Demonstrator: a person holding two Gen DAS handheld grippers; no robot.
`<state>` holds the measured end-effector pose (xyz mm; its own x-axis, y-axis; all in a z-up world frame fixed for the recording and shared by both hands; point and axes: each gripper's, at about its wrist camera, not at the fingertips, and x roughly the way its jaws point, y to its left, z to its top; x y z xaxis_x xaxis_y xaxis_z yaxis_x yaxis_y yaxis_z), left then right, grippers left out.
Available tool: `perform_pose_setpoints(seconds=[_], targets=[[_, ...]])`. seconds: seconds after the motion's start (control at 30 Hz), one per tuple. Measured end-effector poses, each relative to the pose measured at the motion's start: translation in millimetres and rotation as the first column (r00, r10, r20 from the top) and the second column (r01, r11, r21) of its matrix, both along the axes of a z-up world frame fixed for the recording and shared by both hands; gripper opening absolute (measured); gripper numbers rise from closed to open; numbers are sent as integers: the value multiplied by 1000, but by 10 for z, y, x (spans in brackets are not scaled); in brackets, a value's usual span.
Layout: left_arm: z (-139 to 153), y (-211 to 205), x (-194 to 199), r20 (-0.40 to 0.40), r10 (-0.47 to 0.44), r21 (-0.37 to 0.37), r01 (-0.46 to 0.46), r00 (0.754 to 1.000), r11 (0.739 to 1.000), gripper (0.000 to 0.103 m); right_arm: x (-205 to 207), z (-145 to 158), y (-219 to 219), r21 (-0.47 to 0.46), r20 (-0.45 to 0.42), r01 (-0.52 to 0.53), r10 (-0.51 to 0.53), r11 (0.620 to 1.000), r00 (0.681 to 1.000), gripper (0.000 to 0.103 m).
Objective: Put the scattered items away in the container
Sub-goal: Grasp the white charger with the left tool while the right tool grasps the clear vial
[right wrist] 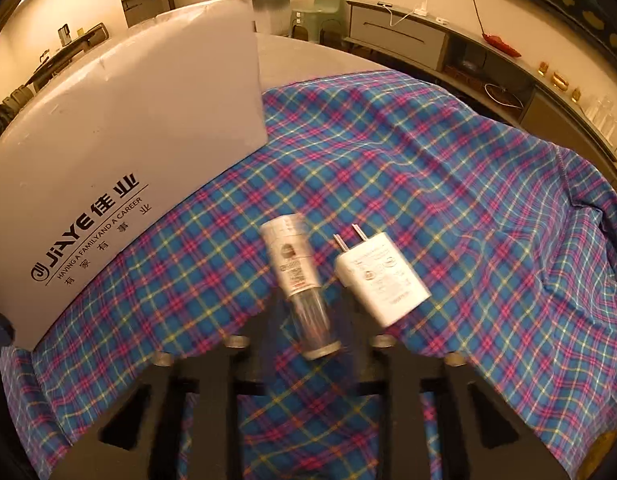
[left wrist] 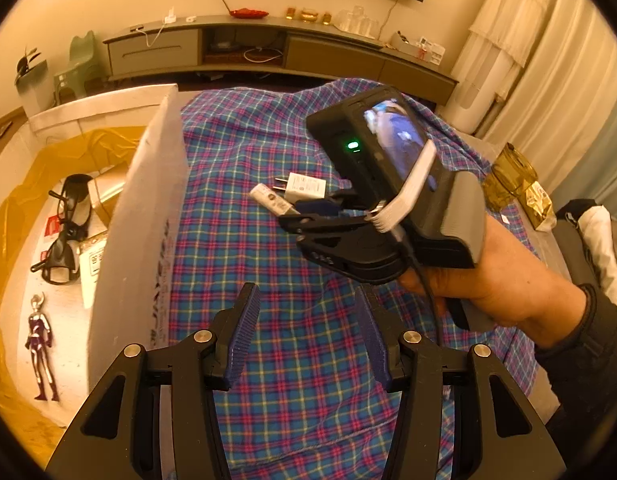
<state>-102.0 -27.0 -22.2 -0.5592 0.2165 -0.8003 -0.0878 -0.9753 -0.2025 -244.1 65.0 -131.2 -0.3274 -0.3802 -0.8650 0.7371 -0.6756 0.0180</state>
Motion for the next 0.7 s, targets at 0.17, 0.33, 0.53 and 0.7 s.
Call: perform_pose_setpoints(seconds=[0.17,0.33,0.53,0.7], targets=[[-5,59,-141,-16,24,42,-24,1000,999,52,6,133,476,-100,60,71,-66,992,996,20],[-70,181,-344,-24,51,67,-49,998,997,52,124,290,1040,-199,120,153,-131,968,984,20],[-187,440,-709,-44,50,44,-48,998,998,55,353,252,1609,-241,186,228,-186,943,965,20],[-312,641,-1017,-81,34,-45,-38,996,998,57,374,280,1900,-247,182,261,-220,933,958,20]])
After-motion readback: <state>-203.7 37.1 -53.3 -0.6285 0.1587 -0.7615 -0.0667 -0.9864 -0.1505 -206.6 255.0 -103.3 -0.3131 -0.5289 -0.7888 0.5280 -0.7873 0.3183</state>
